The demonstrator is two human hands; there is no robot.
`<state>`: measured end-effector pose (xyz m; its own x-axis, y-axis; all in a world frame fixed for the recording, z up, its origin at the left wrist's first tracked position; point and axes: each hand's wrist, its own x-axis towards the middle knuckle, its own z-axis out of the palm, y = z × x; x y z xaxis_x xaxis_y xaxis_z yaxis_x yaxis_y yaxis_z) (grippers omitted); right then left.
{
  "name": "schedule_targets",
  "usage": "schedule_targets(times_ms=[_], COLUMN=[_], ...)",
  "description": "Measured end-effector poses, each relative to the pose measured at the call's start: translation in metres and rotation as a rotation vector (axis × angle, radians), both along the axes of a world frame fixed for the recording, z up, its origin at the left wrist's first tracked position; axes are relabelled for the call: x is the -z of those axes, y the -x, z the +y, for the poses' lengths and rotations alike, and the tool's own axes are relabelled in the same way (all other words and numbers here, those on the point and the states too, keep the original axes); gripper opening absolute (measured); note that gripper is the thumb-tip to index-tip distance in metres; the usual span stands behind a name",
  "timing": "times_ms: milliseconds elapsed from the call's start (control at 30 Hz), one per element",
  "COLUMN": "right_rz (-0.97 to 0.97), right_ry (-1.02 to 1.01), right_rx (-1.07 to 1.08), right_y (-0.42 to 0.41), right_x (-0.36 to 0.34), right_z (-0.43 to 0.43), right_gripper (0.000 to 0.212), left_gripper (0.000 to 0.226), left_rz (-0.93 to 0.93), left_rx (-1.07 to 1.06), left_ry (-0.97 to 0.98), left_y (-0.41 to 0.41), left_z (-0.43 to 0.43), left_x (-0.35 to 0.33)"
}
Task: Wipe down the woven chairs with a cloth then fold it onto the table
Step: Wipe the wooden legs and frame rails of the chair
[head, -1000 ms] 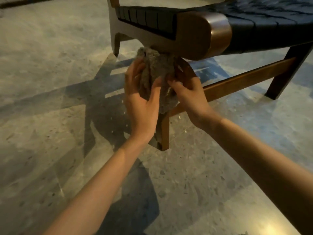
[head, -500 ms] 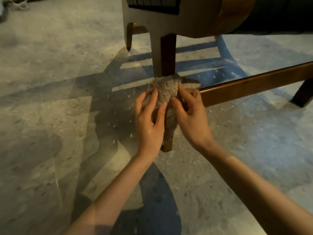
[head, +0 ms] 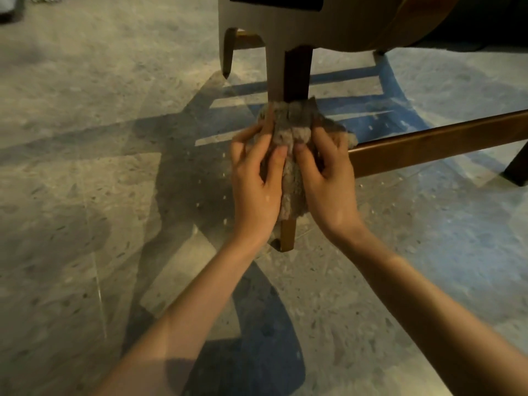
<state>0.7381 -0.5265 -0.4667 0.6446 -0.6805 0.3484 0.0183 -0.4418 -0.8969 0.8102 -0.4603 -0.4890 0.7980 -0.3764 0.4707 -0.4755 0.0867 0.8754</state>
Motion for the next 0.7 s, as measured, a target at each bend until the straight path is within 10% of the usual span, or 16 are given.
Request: schedule_targets(times_ms=[267,700], right_rz=[0.179,-0.091], right_ry=[0.106,-0.341], right_rx=[0.013,0.124], right_y=[0.038,0.027], right_x=[0.090,0.079], right_z=[0.020,0.031], right_gripper=[0.061,0.028], left_gripper=[0.031,0.054], left_rz=[0.159,0.166], left_rx=[0.005,0.018], left_ry=[-0.219,-0.097], left_y=[0.035,0.031], left_z=[0.027,0.029], left_x=[0.082,0.063])
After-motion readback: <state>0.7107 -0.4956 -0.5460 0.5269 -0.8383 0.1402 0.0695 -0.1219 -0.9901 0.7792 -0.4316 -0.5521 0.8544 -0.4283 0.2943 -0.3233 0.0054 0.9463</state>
